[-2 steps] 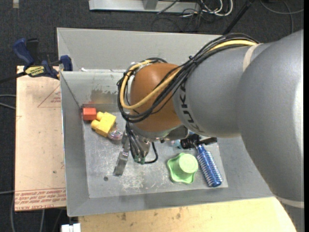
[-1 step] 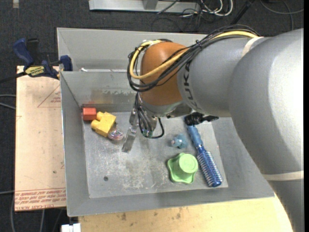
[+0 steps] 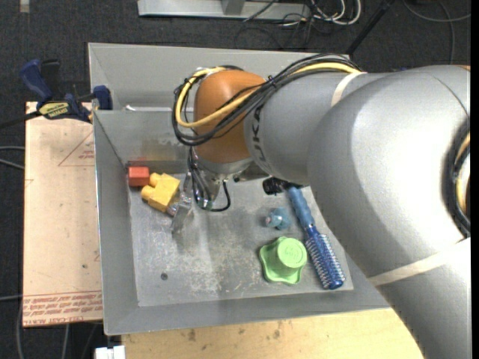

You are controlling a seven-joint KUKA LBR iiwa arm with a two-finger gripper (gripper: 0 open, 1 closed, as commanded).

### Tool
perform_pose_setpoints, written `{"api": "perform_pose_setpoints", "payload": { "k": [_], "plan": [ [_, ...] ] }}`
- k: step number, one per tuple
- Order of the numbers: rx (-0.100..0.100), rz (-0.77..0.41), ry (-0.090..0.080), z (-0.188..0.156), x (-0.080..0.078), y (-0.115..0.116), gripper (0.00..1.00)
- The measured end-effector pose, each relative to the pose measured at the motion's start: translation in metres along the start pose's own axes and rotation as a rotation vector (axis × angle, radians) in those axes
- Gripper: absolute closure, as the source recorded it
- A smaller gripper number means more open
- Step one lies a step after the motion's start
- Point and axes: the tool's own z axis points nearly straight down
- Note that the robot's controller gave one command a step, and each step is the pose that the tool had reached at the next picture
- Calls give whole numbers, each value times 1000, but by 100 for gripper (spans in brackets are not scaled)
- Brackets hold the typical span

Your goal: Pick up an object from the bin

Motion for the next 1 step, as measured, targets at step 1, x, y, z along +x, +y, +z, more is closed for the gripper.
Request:
{"api": "perform_pose_setpoints", "payload": {
  "k": [1],
  "plan": [
    [0, 10, 2, 7, -10, 44, 0]
  ]
}}
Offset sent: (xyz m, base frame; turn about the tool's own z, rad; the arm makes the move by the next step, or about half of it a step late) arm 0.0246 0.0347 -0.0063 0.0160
